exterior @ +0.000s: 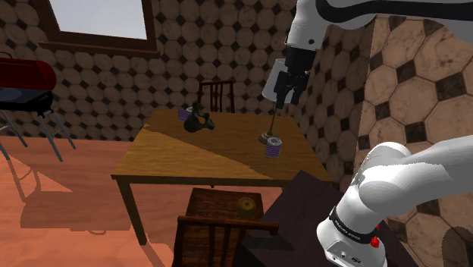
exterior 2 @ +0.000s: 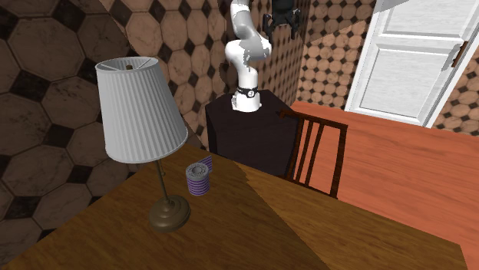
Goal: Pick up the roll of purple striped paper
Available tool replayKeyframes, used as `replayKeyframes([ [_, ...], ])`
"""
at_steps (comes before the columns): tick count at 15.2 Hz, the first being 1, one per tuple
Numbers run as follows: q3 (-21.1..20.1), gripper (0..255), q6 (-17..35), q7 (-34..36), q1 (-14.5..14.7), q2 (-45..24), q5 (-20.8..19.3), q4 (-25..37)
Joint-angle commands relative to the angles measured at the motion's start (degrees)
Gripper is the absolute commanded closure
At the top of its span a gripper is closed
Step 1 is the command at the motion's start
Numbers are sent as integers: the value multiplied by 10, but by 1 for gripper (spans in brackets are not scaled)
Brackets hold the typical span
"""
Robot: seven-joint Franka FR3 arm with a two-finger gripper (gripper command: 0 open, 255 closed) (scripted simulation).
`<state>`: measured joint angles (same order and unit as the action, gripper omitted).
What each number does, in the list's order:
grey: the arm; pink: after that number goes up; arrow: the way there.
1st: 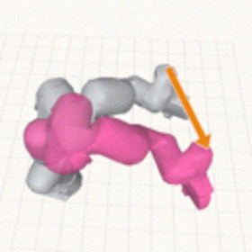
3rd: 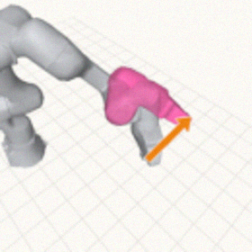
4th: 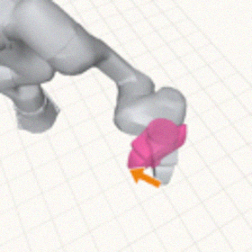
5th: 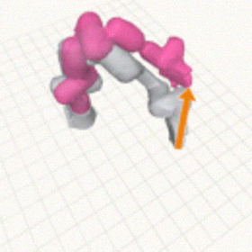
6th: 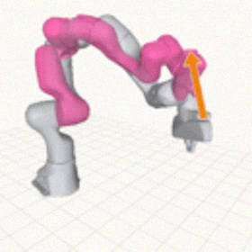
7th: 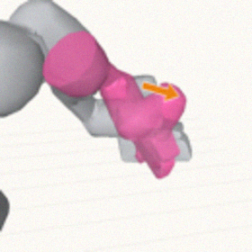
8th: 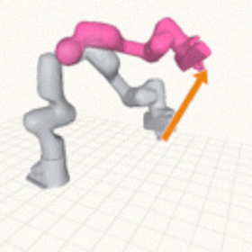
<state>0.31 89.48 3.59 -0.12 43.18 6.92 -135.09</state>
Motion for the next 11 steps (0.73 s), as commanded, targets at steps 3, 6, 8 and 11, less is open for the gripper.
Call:
replayKeyframes([
  [3, 13, 0, 29, -20, -7, -5, -13, -25],
  [6, 34, 0, 75, -50, -18, -18, -33, -59],
  [8, 48, 0, 107, -69, -25, -32, -46, -77],
  [11, 70, 0, 156, -98, -37, -58, -64, -100],
])
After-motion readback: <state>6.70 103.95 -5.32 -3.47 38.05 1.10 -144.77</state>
